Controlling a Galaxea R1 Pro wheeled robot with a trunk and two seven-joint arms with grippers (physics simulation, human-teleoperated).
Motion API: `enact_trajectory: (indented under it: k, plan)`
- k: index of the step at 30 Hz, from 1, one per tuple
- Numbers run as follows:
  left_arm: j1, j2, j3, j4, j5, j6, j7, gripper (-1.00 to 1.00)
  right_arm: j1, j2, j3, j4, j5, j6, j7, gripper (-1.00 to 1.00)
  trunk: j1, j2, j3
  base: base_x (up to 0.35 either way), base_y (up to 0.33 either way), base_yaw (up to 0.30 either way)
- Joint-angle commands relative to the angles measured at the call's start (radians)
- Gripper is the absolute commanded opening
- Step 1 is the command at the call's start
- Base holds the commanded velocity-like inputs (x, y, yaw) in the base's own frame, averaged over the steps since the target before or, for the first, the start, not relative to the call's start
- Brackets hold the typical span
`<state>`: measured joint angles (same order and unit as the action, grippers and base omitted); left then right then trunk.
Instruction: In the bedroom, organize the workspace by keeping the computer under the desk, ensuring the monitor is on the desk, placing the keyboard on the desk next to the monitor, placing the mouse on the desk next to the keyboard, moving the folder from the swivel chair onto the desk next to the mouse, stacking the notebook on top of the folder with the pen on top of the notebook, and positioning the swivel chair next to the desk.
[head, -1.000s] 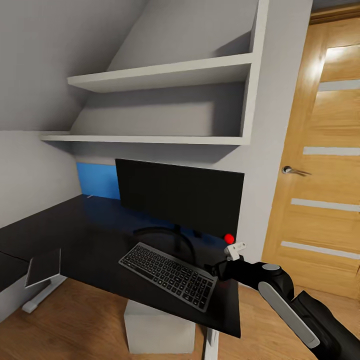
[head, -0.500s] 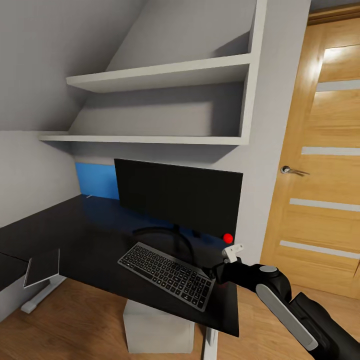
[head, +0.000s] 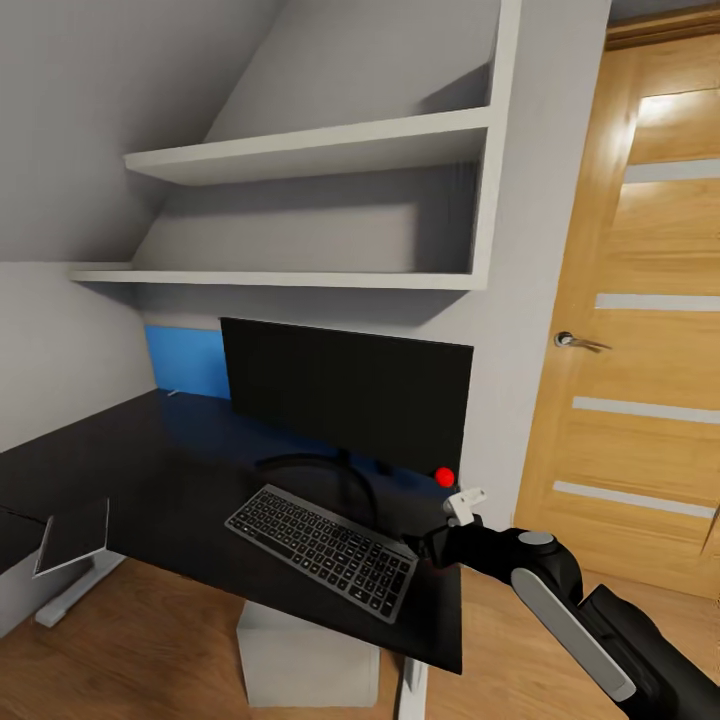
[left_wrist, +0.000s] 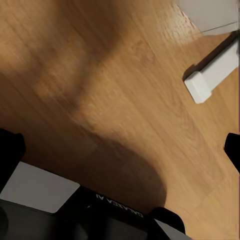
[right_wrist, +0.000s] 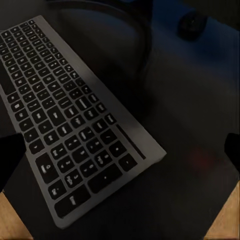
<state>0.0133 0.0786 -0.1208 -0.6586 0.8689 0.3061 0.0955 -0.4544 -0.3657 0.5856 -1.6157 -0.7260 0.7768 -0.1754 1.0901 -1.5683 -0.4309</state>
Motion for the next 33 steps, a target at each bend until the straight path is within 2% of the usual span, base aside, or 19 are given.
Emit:
enact_trajectory:
  k: [1, 13, 15, 19, 24, 25, 28, 30, 33]
  plan:
    - [0.001, 0.001, -0.005, -0.004, 0.01, 0.002, 0.01, 1.0, -0.001, -0.001, 0.002, -0.001, -0.01, 0.001, -0.01, 1.0, 0.0, -0.001, -0.001, 0.014, -0.311, 0.0]
    - [0.001, 0.006, -0.005, -0.004, 0.01, -0.001, 0.01, 1.0, 0.0, -0.005, 0.0, -0.001, -0.01, -0.001, -0.011, 1.0, 0.0, -0.001, -0.001, 0.067, -0.331, 0.0]
    - [0.012, 0.014, -0.004, -0.004, 0.015, -0.038, 0.005, 1.0, 0.0, -0.002, 0.001, -0.001, -0.011, -0.001, -0.011, 1.0, 0.0, -0.001, -0.001, 0.076, -0.334, 0.0]
    - [0.016, 0.016, -0.002, -0.004, 0.015, -0.051, 0.004, 1.0, 0.0, 0.0, 0.001, -0.001, -0.011, -0.001, -0.012, 1.0, 0.0, -0.001, -0.001, 0.071, -0.335, 0.0]
    - [0.039, 0.016, 0.06, -0.007, 0.017, -0.058, -0.003, 1.0, -0.001, 0.002, -0.001, -0.001, -0.011, -0.001, -0.012, 1.0, 0.0, -0.001, -0.001, 0.021, -0.337, 0.0]
    - [0.055, 0.016, 0.086, -0.009, 0.017, -0.06, -0.008, 1.0, -0.001, 0.002, -0.003, -0.001, -0.011, -0.001, -0.012, 1.0, 0.0, -0.001, -0.001, 0.008, -0.338, 0.0]
    - [0.084, 0.017, 0.123, -0.012, 0.017, -0.063, -0.015, 1.0, -0.002, 0.002, -0.005, -0.001, -0.012, -0.001, -0.013, 1.0, 0.0, -0.001, -0.001, 0.005, -0.338, 0.045]
    - [0.097, 0.017, 0.133, -0.012, 0.017, -0.073, -0.017, 1.0, -0.001, 0.002, -0.005, -0.001, -0.012, -0.001, -0.013, 1.0, 0.0, -0.001, -0.001, 0.002, -0.338, 0.136]
    - [0.139, 0.017, 0.148, -0.012, 0.02, -0.137, -0.021, 1.0, -0.001, 0.001, -0.006, -0.001, -0.011, -0.002, -0.013, 1.0, 0.0, -0.001, -0.001, 0.001, -0.338, 0.178]
